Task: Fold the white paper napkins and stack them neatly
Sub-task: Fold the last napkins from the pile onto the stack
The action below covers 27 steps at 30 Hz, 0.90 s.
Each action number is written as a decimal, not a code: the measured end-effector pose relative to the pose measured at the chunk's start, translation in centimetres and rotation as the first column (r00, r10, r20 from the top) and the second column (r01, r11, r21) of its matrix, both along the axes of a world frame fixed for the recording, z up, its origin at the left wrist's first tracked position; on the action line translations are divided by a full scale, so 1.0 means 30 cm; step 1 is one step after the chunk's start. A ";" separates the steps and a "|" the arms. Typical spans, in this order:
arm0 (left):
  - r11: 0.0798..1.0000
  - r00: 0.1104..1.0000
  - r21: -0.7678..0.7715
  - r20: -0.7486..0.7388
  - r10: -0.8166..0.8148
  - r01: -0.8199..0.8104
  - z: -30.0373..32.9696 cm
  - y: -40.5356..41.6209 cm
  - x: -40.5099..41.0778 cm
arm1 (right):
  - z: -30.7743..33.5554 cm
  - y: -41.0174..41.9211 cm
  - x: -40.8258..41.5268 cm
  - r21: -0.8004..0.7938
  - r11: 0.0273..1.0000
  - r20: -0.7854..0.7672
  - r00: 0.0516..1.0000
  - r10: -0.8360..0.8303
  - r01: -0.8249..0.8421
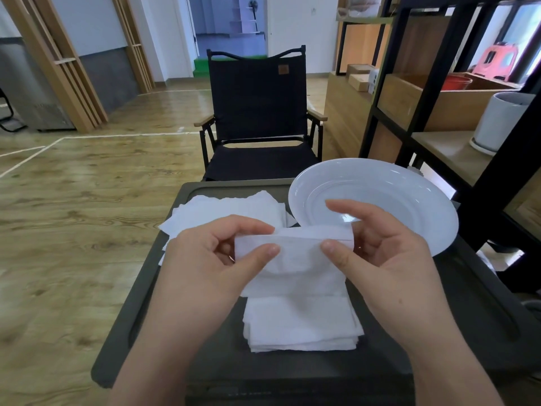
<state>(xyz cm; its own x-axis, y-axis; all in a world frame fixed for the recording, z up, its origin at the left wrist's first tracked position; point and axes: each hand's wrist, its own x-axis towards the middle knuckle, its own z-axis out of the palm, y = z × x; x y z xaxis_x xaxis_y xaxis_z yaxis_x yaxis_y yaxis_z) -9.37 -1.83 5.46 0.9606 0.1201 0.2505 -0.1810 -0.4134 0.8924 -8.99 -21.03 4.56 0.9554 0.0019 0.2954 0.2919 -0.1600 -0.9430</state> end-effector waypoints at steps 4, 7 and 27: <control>0.993 0.993 0.105 0.103 0.051 -0.061 0.004 0.002 -0.001 | -0.017 -0.010 0.009 -0.131 0.990 0.032 0.998 -0.048 0.051; 0.976 0.990 0.210 0.140 0.025 -0.054 0.001 0.013 -0.003 | -0.020 -0.010 0.009 -0.205 0.974 0.062 0.995 -0.084 0.095; 0.955 0.905 0.277 -0.425 0.022 0.107 -0.058 -0.018 0.023 | -0.040 -0.025 0.021 -0.253 0.965 -0.444 0.895 -0.050 -0.072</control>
<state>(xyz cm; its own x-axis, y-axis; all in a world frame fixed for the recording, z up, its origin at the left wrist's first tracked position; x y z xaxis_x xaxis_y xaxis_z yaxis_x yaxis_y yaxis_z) -8.68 -2.37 3.72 0.9853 0.0615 -0.1594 0.1598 -0.6629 0.7314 -8.37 -21.77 3.35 0.9848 0.0306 -0.1709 -0.1433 -0.4123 -0.8997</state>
